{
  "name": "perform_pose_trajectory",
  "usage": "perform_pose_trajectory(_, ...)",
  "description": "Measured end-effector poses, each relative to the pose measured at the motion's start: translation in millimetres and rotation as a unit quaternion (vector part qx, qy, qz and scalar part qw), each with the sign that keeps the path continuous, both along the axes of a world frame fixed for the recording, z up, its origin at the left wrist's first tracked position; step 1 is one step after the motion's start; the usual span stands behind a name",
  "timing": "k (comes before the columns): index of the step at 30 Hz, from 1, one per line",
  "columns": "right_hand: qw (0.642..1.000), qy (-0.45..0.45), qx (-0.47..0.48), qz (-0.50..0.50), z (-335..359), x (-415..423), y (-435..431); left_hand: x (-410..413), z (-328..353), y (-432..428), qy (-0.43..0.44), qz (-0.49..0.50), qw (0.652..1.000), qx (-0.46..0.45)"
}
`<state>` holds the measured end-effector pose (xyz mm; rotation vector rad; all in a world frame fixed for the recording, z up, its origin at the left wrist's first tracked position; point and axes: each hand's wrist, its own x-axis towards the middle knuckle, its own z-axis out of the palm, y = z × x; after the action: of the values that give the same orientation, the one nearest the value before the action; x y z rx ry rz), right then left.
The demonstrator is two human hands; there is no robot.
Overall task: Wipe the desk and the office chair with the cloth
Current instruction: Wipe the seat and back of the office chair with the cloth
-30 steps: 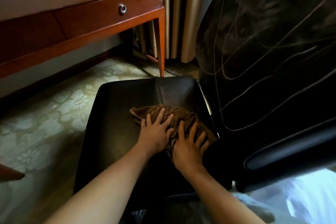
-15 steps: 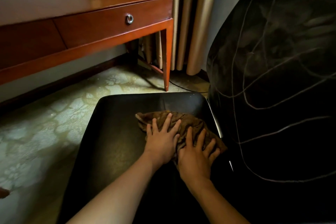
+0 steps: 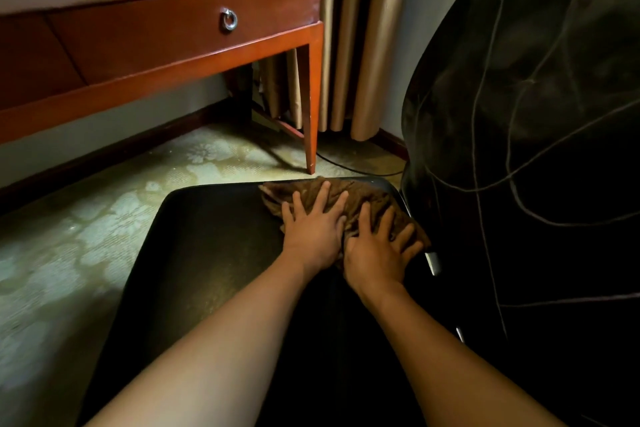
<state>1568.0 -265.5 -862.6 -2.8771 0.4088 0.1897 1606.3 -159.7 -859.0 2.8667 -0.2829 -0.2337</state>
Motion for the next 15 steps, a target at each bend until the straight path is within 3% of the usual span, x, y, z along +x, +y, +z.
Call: perform_pose_trajectory(15, 0.999, 0.026, -0.021, 0.015, 6.6, 89.8, -3.7, 89.1, -5.4, 2.9, -0.016, 0.005, 1.000, -0.012)
